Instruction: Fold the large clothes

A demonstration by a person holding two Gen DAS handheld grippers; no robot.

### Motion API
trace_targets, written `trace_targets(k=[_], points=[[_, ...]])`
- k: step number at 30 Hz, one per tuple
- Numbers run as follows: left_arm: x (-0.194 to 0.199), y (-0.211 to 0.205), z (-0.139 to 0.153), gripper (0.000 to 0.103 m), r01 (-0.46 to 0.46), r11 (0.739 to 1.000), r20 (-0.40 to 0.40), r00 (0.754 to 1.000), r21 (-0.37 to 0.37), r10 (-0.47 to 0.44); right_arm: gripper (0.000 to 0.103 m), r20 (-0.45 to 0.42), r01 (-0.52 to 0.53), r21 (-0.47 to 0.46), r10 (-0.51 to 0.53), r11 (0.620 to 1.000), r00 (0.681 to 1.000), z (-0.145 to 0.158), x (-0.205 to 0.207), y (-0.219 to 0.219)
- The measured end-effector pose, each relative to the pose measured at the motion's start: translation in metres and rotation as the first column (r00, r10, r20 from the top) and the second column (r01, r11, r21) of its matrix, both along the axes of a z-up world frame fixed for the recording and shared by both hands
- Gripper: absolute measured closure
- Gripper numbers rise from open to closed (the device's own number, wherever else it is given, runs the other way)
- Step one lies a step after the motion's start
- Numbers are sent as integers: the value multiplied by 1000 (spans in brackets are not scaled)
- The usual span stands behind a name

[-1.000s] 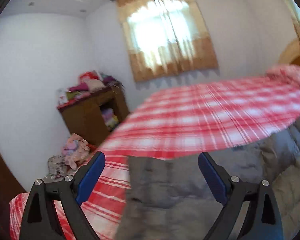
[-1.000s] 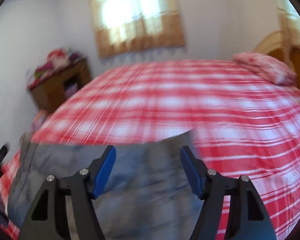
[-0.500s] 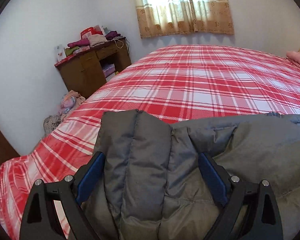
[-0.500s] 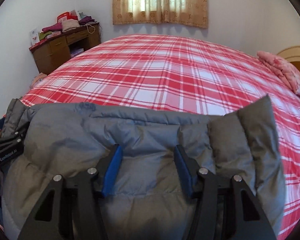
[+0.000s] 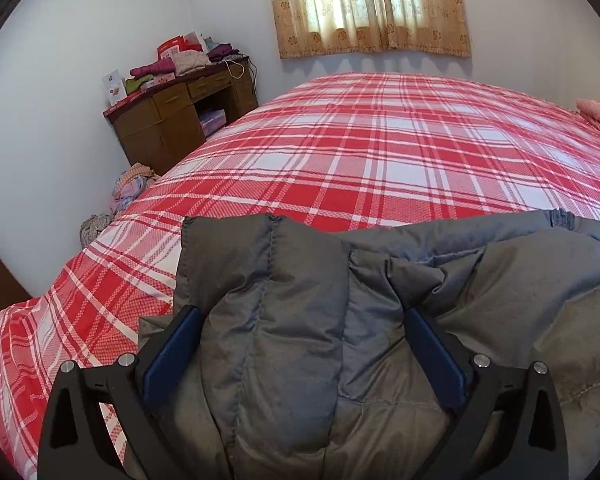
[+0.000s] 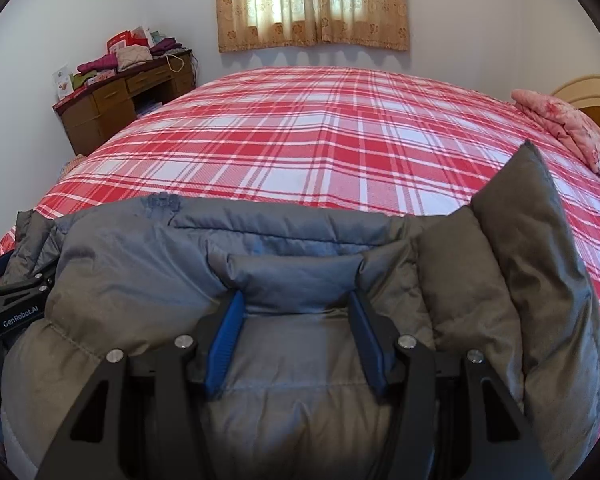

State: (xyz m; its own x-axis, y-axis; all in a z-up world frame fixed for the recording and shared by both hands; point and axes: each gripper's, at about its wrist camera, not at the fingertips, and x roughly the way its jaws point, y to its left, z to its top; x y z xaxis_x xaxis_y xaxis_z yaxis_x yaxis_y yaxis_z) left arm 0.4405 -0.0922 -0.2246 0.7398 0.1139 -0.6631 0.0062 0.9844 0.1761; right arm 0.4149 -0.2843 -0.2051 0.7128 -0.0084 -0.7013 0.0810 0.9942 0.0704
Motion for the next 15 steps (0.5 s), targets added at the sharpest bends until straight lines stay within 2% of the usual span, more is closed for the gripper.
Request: trace_targets(k=[15], points=[[7, -4, -8, 1, 4, 1000, -48, 999, 26, -2, 45, -58, 10, -50, -13, 999, 998, -9, 9, 5]])
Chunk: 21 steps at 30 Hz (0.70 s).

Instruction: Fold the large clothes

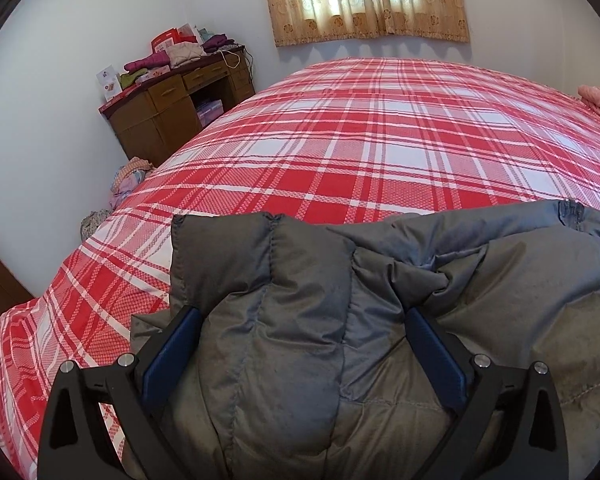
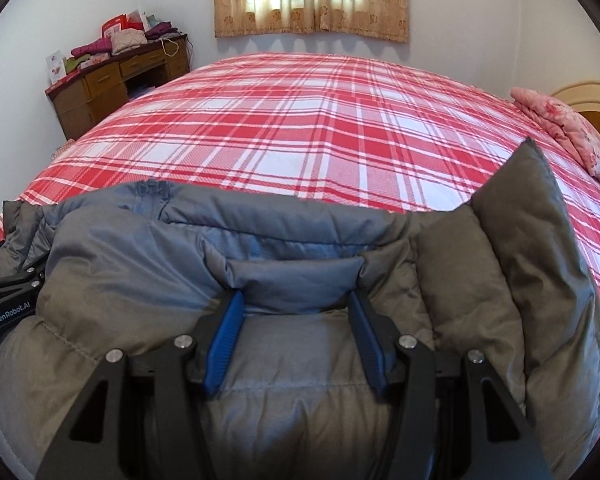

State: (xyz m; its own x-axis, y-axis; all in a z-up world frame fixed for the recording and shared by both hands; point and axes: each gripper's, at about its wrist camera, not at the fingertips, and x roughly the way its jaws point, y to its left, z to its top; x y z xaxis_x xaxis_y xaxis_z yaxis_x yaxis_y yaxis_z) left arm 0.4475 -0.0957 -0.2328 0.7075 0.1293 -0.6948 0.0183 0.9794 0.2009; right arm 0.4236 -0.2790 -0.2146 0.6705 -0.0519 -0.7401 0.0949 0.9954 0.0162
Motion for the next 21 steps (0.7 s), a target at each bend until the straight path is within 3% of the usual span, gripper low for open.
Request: trace_targets(k=[21], points=[[3, -2, -2, 1, 0, 1000, -14, 1000, 17, 0, 44, -39, -4, -42, 3, 999, 999, -7, 6, 3]])
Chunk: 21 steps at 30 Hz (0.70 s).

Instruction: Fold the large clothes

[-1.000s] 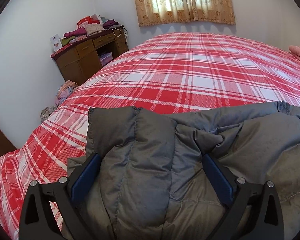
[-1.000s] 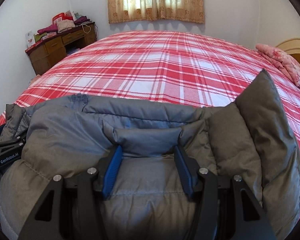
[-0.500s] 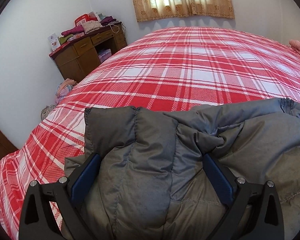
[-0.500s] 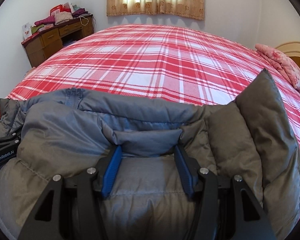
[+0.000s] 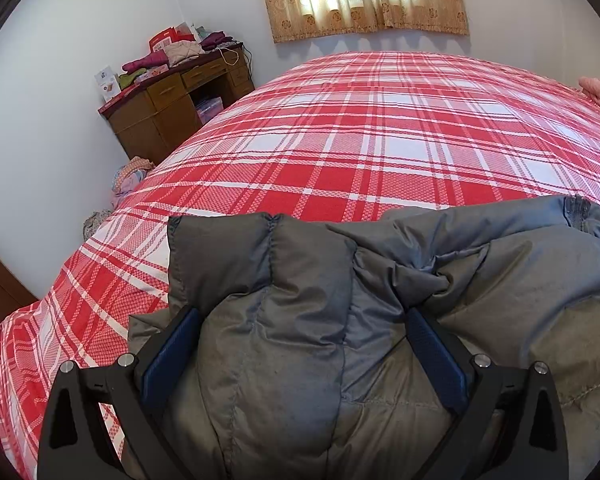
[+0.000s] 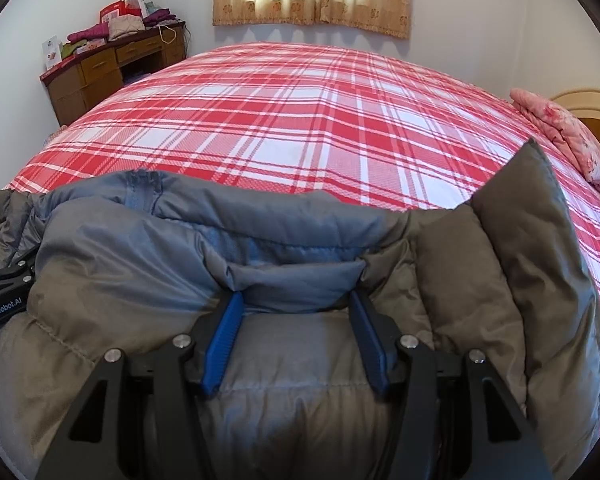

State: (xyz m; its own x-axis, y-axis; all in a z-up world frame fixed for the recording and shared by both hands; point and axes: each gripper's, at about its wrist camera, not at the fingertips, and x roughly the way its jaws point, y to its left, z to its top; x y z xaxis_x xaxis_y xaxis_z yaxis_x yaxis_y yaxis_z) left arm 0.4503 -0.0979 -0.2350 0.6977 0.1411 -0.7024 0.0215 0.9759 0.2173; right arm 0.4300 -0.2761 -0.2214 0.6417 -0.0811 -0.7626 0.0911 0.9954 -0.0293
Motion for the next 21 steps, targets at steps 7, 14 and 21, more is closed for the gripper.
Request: trace_targets(k=[7, 14, 21], points=[[0, 0, 0, 1, 0, 1000, 1, 1000, 1, 0, 44, -5, -4, -13, 3, 1000, 1000, -1, 2, 1], [-3, 3, 10, 1, -3, 999, -35, 999, 34, 4, 43, -33, -13, -47, 12, 999, 999, 8, 3, 4], [-75, 31, 53, 1, 58, 995, 67, 996, -77, -53, 34, 81, -35, 17, 33, 999, 996, 50, -54, 35]])
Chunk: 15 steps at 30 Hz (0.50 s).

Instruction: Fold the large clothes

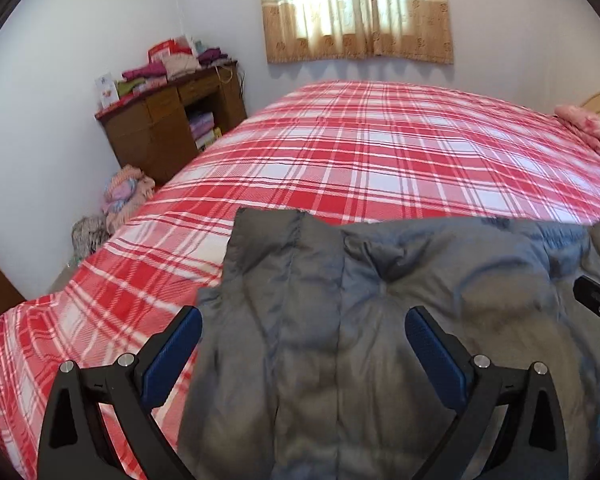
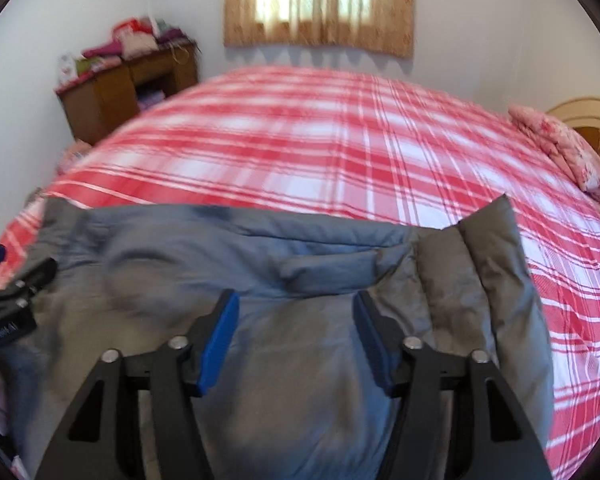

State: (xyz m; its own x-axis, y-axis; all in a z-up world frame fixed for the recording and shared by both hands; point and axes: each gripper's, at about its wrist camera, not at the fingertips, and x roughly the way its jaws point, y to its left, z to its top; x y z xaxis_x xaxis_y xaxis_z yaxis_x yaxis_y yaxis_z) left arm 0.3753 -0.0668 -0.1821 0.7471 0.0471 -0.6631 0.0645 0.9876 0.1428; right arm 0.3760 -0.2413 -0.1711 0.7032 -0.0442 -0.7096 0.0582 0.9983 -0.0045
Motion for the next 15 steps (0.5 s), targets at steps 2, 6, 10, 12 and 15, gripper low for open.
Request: trace_targets(k=[2, 6, 10, 12, 15], points=[[-2, -3, -15, 1, -5, 999, -17, 1000, 48, 6, 34, -39, -20, -17, 19, 1000, 999, -13, 0, 14], [-1, -1, -39, 1, -42, 998, -12, 999, 54, 43, 34, -58, -24, -79, 20, 997, 998, -37, 1, 25], [2, -2, -44, 1, -54, 998, -4, 999, 42, 54, 33, -61, -31, -128, 23, 991, 998, -49, 6, 30], [4, -4, -46, 1, -57, 997, -11, 998, 48, 57, 33, -65, -29, -140, 20, 990, 998, -54, 8, 31], [6, -5, -47, 1, -54, 997, -28, 998, 60, 56, 33, -76, -32, -133, 22, 991, 997, -56, 9, 30]])
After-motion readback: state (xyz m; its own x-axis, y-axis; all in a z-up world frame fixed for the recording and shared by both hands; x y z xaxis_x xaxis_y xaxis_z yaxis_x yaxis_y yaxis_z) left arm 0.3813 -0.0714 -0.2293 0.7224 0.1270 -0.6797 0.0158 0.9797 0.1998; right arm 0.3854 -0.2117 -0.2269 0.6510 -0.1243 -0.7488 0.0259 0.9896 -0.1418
